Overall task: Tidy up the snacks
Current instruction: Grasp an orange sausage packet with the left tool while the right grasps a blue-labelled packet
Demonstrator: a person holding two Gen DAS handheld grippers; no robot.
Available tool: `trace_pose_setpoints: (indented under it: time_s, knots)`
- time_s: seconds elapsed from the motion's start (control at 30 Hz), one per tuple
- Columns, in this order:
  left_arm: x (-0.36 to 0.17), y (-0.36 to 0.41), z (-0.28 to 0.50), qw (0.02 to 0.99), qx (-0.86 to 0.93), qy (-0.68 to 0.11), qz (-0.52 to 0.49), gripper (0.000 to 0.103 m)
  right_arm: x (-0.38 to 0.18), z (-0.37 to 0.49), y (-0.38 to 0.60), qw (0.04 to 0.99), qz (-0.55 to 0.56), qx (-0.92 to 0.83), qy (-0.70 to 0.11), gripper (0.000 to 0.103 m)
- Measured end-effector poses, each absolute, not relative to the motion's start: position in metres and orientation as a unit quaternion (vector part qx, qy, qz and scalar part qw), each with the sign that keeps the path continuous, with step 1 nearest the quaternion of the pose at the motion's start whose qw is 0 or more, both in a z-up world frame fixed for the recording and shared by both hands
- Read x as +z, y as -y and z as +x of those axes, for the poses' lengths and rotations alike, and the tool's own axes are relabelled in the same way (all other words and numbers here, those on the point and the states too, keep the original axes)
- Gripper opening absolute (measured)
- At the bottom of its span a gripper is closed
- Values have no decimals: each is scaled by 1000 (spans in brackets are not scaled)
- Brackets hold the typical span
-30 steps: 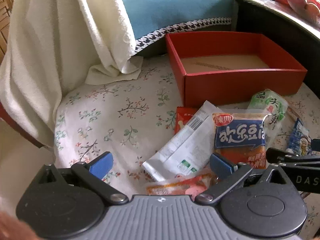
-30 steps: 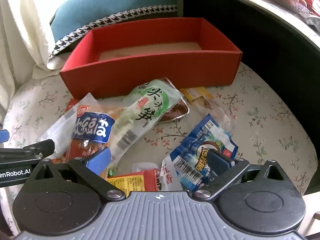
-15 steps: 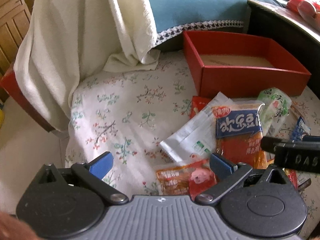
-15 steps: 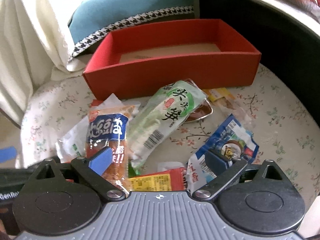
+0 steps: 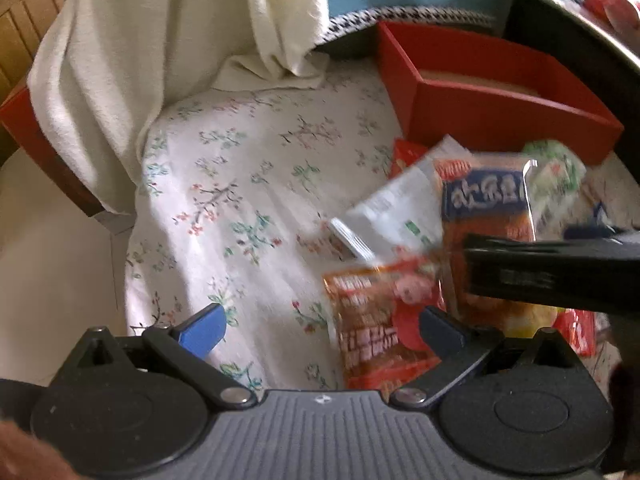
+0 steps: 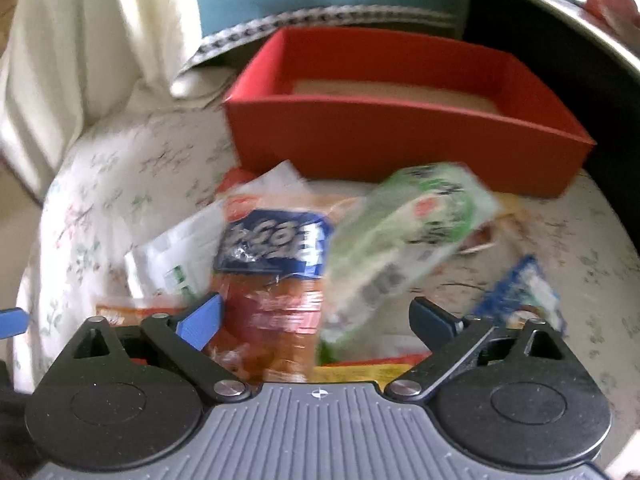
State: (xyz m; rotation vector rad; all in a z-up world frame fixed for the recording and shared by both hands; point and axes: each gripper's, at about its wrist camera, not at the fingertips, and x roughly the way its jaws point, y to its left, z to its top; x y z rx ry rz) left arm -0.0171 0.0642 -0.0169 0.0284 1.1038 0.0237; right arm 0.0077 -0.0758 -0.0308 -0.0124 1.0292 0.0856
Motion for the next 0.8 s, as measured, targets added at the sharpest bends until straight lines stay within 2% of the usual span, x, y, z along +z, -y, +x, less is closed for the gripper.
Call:
trace_pose_setpoints:
  time_s: [0.13,0.2,0.33,0.43,0.5,0.57,0.8]
  knots:
    - [-24,-57,-17,845,3,-534,23,98,-33,7,78,864,-4,73,-499,80]
    - [-27,-53,-17,841,-9,-540,21,98,-29,5,91,859,20,90,-504,68]
    - [-41,-37,-17,828,-24,-559,31,99,-29,2,107,853,35,106,-510,66]
    - [-49,-27,-18,824,-24,-565,31,99,-30,-1,110,853,55,104,-509,75]
    - [-49,-25,-18,826,-21,-562,28,99,-33,-1,107,849,62,121,-510,97]
    - [-49,-27,-20,828,-18,-560,20,99,-37,1,100,846,52,135,-513,103]
    - [-53,-33,-25,848,-14,-530,17,99,-39,7,110,842,96,143,-512,103]
